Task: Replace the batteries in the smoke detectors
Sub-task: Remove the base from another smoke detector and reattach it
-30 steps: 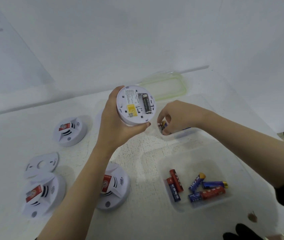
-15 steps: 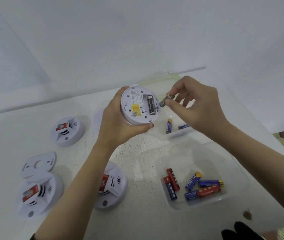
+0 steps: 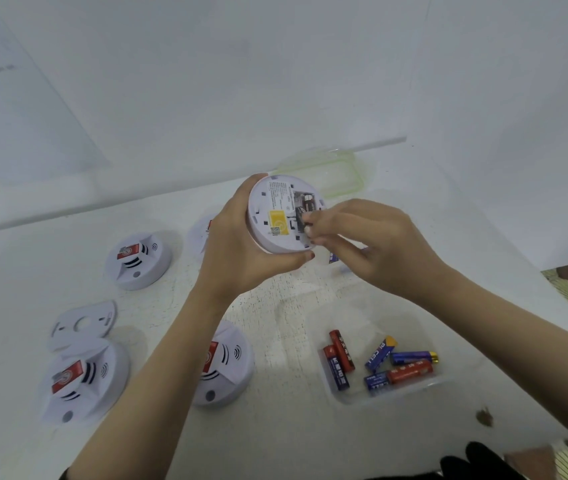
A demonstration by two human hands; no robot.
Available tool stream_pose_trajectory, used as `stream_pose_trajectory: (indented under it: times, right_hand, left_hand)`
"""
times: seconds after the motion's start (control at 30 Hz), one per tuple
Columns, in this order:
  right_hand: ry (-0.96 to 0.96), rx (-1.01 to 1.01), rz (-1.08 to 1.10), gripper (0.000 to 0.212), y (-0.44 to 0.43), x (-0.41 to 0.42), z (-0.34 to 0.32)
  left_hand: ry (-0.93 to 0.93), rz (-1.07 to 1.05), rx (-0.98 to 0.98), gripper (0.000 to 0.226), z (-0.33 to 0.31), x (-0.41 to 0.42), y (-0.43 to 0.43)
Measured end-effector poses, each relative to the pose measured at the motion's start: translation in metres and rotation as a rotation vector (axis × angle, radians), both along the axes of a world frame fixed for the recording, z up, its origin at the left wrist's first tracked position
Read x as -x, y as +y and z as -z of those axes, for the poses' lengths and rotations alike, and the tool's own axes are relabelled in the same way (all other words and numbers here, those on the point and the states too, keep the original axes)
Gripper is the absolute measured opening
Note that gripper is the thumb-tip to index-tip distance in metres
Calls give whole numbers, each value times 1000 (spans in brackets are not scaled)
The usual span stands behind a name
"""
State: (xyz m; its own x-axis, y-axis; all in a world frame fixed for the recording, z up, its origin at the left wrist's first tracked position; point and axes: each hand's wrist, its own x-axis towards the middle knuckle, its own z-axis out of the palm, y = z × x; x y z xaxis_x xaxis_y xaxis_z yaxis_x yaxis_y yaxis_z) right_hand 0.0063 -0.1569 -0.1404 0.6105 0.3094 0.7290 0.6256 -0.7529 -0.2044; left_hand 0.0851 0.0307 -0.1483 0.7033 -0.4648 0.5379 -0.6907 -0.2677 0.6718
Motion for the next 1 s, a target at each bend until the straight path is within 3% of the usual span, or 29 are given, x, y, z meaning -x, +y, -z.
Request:
stream_pose_trajectory:
  times: [0.1,0.23,0.3,0.4,0.53,0.73,1.0]
  right_hand:
    - [11,-12,5,18,-1,3,1]
    - [65,-172,22,7,4,7,-3]
    - [122,-270,71,18,6,10,-5]
    - [394,-481,63,48,6,12,-9]
    - [858,-893,-277,85,9,18,-19]
    - [997,-1176,-417,77,20,24,-18]
    - [985,-1212,-400,70,42,31,-14]
  left_hand:
    - [-15,10,1,92,-2,4,1]
    - [-10,17,11,92,-4,10,1]
    - [-20,27,11,91,-6,15,1]
    - [-26,39,12,90,-11,21,3]
    - [-43,49,17,88,-16,31,5]
    - [-45,46,30,85,-20,45,8]
    - [-16,-24,6,90,-12,60,25]
